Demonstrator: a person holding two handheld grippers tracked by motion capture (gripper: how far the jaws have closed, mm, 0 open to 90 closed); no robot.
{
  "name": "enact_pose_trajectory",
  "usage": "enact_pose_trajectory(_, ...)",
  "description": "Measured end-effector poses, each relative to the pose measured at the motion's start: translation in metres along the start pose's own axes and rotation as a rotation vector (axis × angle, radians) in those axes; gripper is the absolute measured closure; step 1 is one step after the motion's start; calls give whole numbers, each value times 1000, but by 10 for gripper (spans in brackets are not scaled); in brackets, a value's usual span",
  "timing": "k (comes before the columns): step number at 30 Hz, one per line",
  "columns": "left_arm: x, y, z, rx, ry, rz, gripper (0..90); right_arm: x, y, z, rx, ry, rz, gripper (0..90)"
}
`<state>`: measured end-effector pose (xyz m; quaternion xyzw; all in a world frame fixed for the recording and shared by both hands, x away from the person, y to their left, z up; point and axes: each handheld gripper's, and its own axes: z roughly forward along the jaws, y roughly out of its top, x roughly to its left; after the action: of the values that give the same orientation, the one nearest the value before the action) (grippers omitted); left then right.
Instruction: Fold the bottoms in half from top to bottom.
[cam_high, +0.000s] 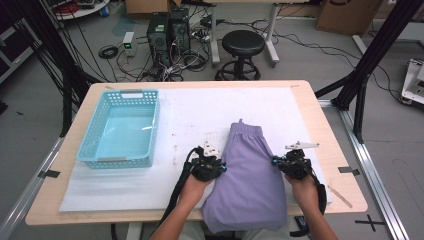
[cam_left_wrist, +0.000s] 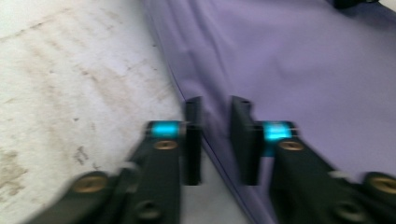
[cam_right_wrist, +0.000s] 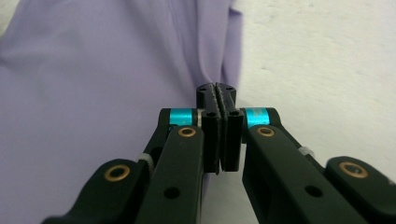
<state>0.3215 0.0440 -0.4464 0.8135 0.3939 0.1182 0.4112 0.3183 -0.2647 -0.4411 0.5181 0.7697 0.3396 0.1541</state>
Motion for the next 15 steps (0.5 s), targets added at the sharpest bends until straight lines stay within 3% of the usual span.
enact_pose_trajectory(2,7,2,2,-38,-17,-42,651,-6,1,-3,-35,27,13,722)
enact_pose_trajectory(4,12,7,5,-59,-26,-49,615,-12,5,-4,-82,49,37,615)
enact_pose_trajectory(6,18,13,8,-85,-41,-65,590,-16,12,-2,-86,49,44,574)
enact_pose_trajectory(13,30,42,21,-119,-68,-68,534,-20,42,17,-76,77,30,551)
enact_pose_trajectory(15,33,44,29,-94,-63,-76,532,-19,48,26,-60,91,18,551)
